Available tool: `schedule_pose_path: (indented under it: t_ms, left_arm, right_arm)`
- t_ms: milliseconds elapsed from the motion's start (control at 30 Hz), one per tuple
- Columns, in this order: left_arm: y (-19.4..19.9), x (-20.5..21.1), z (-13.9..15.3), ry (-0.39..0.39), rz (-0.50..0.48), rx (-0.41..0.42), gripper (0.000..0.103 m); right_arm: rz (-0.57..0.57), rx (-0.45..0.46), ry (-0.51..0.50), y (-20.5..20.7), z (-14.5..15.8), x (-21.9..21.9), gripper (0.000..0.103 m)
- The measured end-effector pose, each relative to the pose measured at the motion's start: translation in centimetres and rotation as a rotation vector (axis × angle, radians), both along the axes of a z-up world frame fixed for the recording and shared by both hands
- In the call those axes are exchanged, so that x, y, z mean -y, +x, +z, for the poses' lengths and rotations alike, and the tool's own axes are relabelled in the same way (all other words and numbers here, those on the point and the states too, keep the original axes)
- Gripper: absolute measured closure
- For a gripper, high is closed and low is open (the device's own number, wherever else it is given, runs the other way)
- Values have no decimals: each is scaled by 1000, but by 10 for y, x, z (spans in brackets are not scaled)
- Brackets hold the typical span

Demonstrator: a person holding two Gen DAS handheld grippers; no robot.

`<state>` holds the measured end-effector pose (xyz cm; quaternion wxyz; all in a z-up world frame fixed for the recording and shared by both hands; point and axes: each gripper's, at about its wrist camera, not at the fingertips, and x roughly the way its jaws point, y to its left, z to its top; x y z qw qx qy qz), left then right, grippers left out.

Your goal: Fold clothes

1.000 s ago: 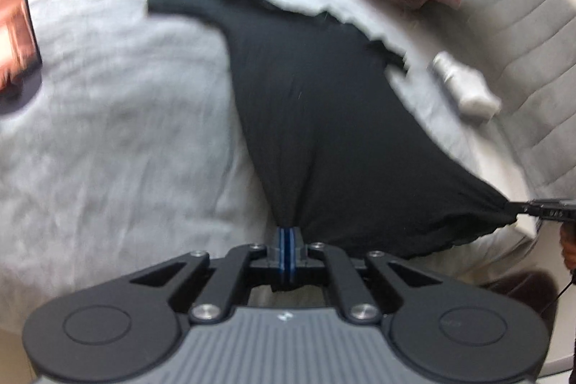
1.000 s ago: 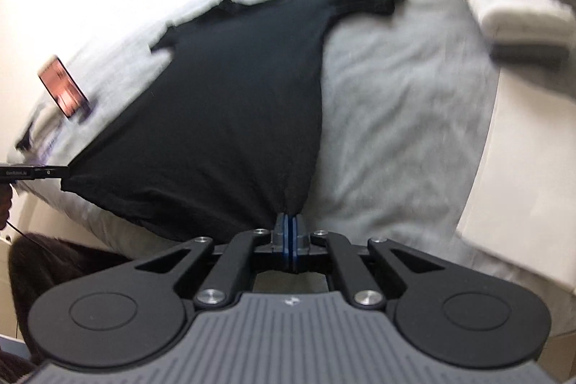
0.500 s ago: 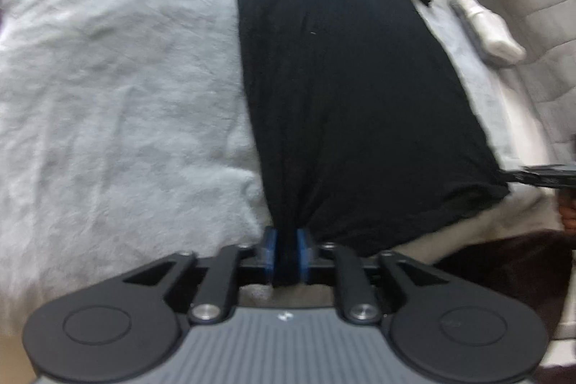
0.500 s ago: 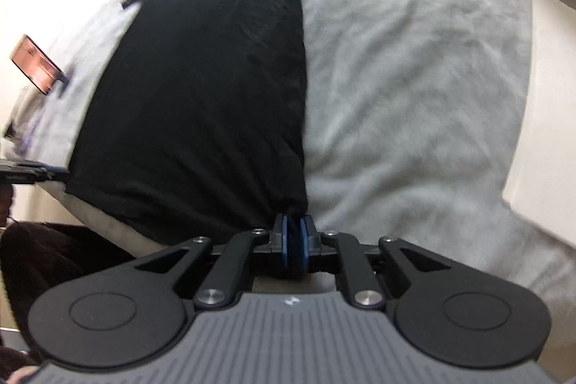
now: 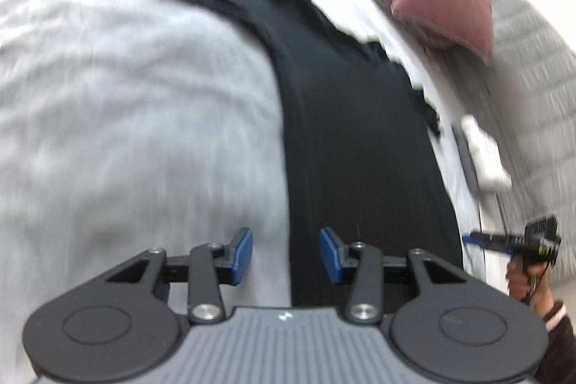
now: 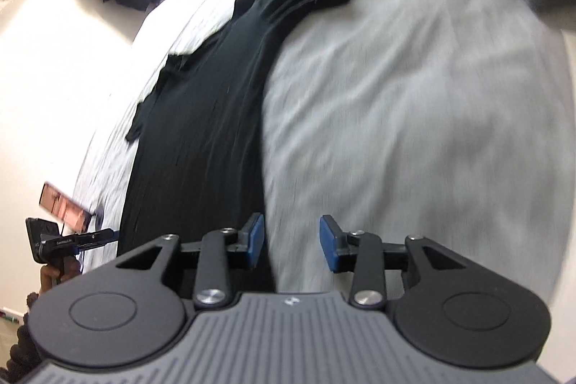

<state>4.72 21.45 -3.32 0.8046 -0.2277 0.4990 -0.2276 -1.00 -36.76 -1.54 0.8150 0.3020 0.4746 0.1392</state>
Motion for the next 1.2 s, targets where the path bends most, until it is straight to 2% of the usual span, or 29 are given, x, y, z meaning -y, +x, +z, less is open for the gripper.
schedule_pose_path:
  t_ms: [100,233,367,433,600,700,767,933,1100,1133,1200]
  left_arm:
    - [32,0,-7,-49,68,10,61]
    - [65,-3,-20,-152,183,24,61]
    - [89,-2,-31,-237,268,61,62]
    - [97,-5,-36,-275,303,84,68]
    - [109,-7,-49,-356,364,112,79]
    - [116,-6,-55,-398,379,96,88]
    - [121,-3,-58,-423,383,91,89]
    - [128,5,-60,-434,398,101,90]
    - [128,6,-59,-406,428,106,100]
    - [128,7,-58,-401,437,116,101]
    - [125,6,-54,-364,462,149,101]
  right_arm:
    - [-23,34,17,25,-5,3,64]
    - [-73,83,49,56,-14,5,64]
    - [-142,127,128,81,-28,5,64]
    - [-166,149,182,87,-35,5,65]
    - [-177,156,281,106,-50,6,84]
    - [-155,163,315,116,-54,4,86]
    - [-132,172,330,121,-56,2,86]
    - [-98,195,379,127,-58,1,85]
    - [-168,207,429,128,-60,3,85]
    - [-180,206,407,128,-58,2,87]
    - [-202,208,343,128,-53,0,99]
